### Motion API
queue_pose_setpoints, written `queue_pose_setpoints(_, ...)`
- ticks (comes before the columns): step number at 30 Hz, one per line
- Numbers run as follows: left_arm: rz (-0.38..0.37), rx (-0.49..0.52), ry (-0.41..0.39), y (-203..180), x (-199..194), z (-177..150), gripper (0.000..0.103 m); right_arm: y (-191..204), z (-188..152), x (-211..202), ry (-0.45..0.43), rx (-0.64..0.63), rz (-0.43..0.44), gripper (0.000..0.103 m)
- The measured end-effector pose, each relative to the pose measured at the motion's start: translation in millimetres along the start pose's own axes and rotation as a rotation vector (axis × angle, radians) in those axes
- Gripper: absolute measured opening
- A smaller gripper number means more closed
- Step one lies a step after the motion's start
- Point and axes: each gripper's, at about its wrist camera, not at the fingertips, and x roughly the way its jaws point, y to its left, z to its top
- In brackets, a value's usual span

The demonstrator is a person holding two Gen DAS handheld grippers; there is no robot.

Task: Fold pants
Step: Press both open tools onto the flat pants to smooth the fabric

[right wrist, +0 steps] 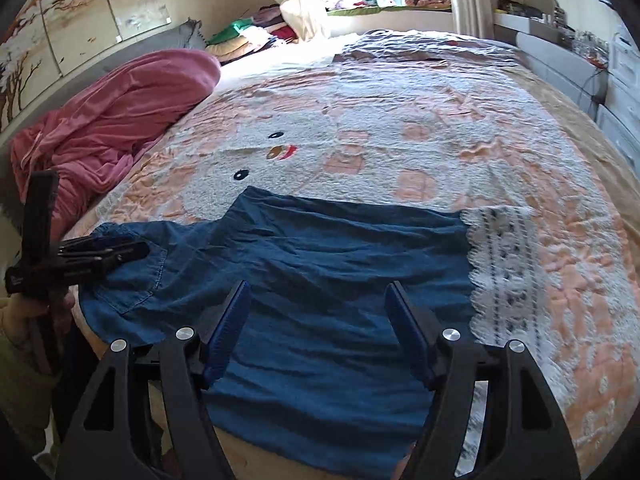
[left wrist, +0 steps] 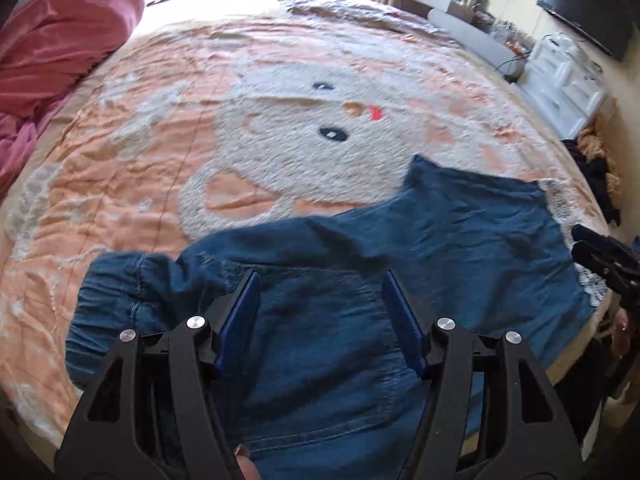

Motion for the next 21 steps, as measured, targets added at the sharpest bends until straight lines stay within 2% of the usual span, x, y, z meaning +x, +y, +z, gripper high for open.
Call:
queue_pose_setpoints(3, 0.006, -0.029, 0.021, 19.7, 10.2, -9.5, 0.054, 3.4, 11.3, 39.7, 0.088, -0.027, -0.012, 0.069)
queue_pose_setpoints(7, -0.025, -0.073, -0.006, 33.7, 6.5, -14.2, 0.049, -22.9, 16.0, 72.8, 0.16, -0.033, -0.228, 0.069)
queue_pose_setpoints(11, -0.029, -0.065, -0.021, 33.7, 5.2, -19.1, 0.049, -69.7, 16.5, 66.0, 0.114, 0.104, -0.223, 0.069)
queue_pose_setpoints(13, -0.017, -0.052, -0.028, 30.6, 5.3, -20.0, 0.049, -76.3, 14.1, 64.7, 0.11, 0.119, -0.192, 0.068)
queue_pose_setpoints(15, -0.012, -0.052, -0.026, 28.0, 6.7, -17.2, 0.049, -70.5, 14.2, 60.5, 0.095, 0.088, -0.213, 0.069)
queue_pose_setpoints(18, -0.022, -0.042, -0.027, 24.2, 3.1, -16.3, 0.058, -75.1, 13.2, 37.7, 0.032, 0.124, -0.215, 0.071)
queue_pose_setpoints(20, -0.041, -0.038, -0.036, 20.0, -4.4, -17.0, 0.067, -83.8, 8.5, 12.4, -0.025, 0.187, -0.189, 0.08)
queue_pose_setpoints(21, -0.049, -0.039, -0.039, 17.1, -8.5, -16.6, 0.075, -87.5, 6.2, 0.3, -0.043, 0.21, -0.178, 0.083)
